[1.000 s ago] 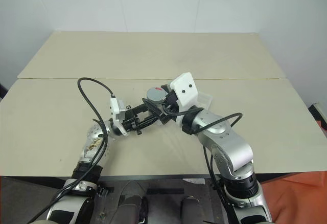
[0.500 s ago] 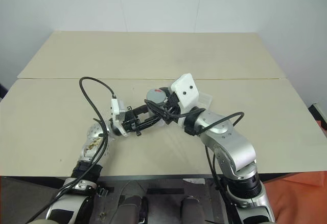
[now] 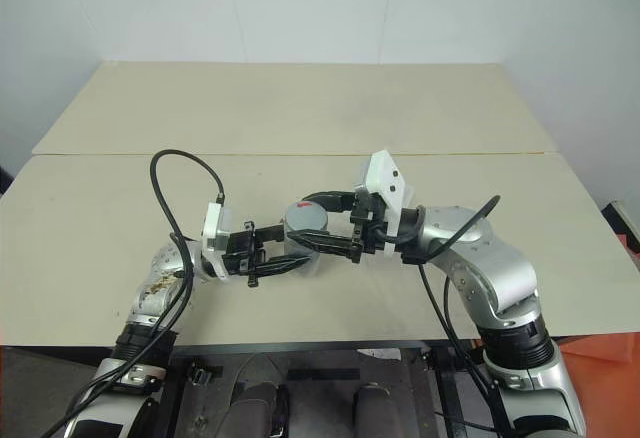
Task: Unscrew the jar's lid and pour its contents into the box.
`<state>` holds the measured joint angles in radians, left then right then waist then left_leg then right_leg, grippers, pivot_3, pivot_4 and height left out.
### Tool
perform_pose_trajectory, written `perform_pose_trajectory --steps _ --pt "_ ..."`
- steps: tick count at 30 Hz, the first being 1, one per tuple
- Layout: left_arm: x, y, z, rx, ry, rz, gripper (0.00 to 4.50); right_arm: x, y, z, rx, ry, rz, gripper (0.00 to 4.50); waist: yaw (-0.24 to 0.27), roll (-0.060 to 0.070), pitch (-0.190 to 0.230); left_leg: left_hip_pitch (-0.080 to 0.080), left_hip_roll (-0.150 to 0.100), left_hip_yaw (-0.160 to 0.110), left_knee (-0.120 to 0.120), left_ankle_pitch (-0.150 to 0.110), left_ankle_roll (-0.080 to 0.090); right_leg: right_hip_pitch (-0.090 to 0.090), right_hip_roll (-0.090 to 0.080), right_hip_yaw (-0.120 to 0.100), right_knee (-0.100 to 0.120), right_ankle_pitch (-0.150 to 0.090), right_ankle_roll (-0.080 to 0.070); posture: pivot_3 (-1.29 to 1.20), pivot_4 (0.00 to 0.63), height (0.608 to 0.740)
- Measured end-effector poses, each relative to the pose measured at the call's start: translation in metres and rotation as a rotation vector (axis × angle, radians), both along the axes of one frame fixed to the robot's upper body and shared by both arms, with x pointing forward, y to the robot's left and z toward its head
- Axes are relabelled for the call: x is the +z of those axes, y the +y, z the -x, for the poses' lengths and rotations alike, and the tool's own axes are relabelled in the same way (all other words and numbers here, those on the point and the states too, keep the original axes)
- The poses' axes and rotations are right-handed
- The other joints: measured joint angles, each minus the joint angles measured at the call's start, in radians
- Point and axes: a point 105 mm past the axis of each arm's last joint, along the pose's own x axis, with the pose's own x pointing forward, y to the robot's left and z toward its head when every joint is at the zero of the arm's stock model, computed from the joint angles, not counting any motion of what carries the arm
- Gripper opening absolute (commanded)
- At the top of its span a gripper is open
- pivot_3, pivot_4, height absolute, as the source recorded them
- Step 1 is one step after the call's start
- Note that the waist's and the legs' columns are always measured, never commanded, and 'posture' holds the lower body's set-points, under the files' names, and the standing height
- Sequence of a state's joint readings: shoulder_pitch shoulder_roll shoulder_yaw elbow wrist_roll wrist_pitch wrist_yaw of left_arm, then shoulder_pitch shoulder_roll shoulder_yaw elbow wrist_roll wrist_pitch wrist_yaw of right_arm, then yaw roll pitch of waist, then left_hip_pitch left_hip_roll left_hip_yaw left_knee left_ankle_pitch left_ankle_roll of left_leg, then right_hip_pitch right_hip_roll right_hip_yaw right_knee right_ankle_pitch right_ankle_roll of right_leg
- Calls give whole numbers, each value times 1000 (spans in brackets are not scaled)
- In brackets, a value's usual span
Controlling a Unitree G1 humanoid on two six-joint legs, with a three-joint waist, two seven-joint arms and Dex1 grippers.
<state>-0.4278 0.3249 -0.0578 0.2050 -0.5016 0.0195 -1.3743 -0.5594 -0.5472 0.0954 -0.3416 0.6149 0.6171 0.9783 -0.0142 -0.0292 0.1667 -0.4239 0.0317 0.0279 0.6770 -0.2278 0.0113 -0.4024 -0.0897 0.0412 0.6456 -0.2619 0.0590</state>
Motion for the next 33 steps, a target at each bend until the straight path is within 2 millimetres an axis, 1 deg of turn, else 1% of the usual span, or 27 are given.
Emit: perform_pose_trajectory --steps 5,11,13,14,16,17,24,33 --pt "2 -2 3 -28 -5 4 2135 2 -5 -2 123 -6 15 2775 1 0 0 0 0 0 0 0 0 0 0 0 0 0 0 0 150 740" --pt "4 -5 3 -31 -12 15 2135 5 -9 -7 192 -22 18 2775 1 0 0 0 0 0 0 0 0 0 0 0 0 0 0 0 150 740" --pt "4 -7 3 -28 -14 20 2135 5 -9 -8 201 -30 15 3508 1 0 0 0 0 0 0 0 0 0 0 0 0 0 0 0 150 740" --pt "5 -7 3 -28 -18 23 2135 5 -9 -8 200 -31 13 3715 1 0 0 0 0 0 0 0 0 0 0 0 0 0 0 0 150 740" --pt "6 -8 4 -31 -35 28 2135 7 -11 -10 188 -34 6 4370 2 0 0 0 0 0 0 0 0 0 0 0 0 0 0 0 150 740" --pt "6 -8 4 -34 -39 29 2135 7 -11 -11 182 -37 2 4442 2 0 0 0 0 0 0 0 0 0 0 0 0 0 0 0 150 740" --pt "6 -11 2 -35 -43 46 2135 10 -12 -12 173 -61 -6 4442 2 0 0 0 0 0 0 0 0 0 0 0 0 0 0 0 150 740" --pt "11 -9 -3 -13 -63 56 2135 13 -23 -15 122 -95 -17 4442 1 0 0 0 0 0 0 0 0 0 0 0 1 0 0 0 150 740"
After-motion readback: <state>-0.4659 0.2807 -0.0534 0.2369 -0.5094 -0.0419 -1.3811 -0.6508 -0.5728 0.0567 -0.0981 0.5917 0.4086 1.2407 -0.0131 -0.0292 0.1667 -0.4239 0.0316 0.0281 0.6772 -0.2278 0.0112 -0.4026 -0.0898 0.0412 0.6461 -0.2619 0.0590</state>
